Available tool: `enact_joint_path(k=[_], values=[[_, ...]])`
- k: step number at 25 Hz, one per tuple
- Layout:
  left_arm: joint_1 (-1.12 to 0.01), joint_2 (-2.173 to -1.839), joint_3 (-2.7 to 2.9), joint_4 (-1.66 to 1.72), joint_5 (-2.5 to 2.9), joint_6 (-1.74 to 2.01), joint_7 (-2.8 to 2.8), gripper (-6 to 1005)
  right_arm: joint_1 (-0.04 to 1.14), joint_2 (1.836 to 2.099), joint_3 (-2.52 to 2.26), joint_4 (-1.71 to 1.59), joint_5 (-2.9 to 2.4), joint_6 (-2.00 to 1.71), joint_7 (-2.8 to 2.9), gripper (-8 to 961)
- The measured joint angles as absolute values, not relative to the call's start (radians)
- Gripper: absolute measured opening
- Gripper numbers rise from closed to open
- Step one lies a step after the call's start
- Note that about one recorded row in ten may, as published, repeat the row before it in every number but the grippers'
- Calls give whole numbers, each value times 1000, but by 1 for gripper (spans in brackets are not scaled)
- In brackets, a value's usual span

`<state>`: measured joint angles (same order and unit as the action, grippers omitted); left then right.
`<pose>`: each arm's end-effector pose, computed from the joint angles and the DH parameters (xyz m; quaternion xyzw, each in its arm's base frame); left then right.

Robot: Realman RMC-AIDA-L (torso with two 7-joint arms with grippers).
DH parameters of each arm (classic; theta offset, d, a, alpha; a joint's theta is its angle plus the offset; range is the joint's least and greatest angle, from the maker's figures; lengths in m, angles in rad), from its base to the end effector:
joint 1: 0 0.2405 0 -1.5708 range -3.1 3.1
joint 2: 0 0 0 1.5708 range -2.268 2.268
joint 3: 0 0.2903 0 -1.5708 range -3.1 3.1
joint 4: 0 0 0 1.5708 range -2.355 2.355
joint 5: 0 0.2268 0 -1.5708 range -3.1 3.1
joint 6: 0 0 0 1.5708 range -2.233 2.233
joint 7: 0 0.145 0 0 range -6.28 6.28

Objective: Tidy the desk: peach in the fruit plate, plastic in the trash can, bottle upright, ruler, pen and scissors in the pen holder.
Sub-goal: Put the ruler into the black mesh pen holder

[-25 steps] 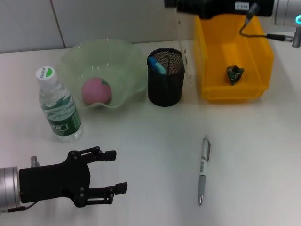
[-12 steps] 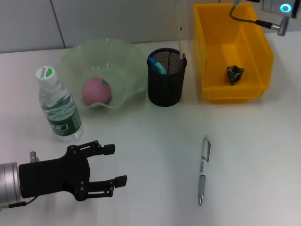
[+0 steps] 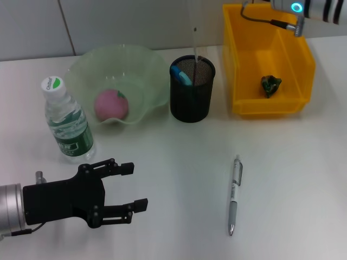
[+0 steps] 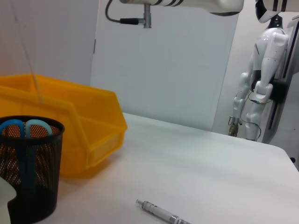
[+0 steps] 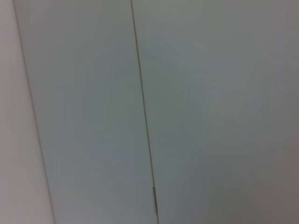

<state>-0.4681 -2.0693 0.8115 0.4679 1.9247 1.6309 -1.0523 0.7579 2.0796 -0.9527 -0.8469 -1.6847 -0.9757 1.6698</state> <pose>-0.3119 0.3060 -0.0563 -0.9525 -0.1303 -0.2663 0.0696 0.1593 0.4949 0.0220 -0.8776 0.1993 0.3053 0.3113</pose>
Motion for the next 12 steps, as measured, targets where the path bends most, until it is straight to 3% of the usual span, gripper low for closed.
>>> enact_joint_path(k=[12], values=[[-476, -2068, 811, 470, 1925, 1627, -1053, 830, 834, 2077, -977, -733, -1693, -882, 1636, 483]])
